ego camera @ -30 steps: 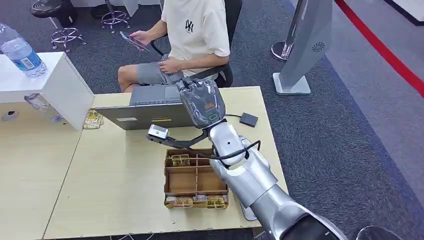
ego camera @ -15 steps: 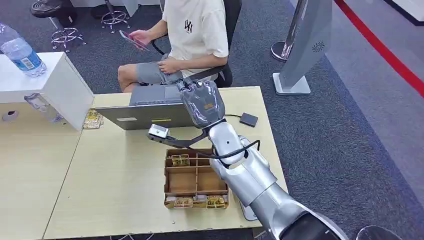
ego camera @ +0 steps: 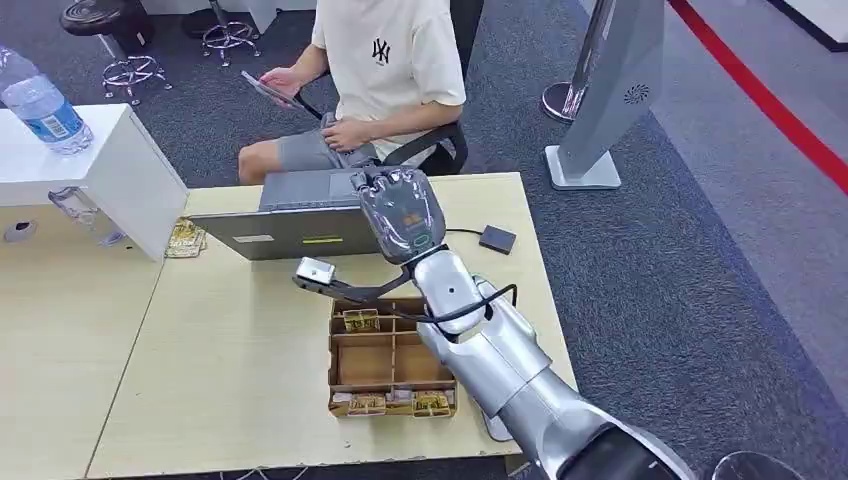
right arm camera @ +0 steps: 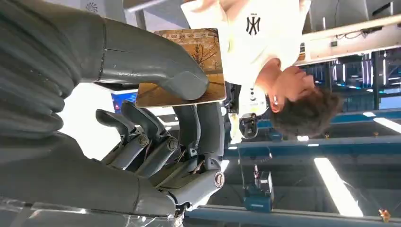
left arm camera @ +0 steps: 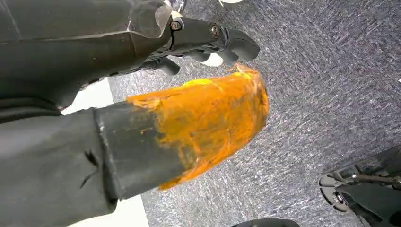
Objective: Pass the card to the sensor for recognition and then transmit it.
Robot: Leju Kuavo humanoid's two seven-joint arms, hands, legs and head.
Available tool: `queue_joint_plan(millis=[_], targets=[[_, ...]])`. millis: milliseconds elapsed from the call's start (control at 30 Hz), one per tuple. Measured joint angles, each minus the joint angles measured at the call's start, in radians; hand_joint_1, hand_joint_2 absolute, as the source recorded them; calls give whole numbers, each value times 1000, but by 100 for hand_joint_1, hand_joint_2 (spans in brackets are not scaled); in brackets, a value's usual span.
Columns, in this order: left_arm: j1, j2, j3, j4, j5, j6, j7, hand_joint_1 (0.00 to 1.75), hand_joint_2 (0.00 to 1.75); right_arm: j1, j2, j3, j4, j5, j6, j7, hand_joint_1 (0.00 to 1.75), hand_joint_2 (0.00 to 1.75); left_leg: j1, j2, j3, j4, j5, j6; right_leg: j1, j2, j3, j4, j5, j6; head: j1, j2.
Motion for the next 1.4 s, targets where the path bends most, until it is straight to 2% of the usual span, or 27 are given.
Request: queue_joint_plan(millis=[1400], targets=[[0,0,0,0,-3,2,9,0,0,9,0,11,45,0,-1,-1,175,175,0,0,0,0,0,0,0,0,0,0,0,0,0,0]])
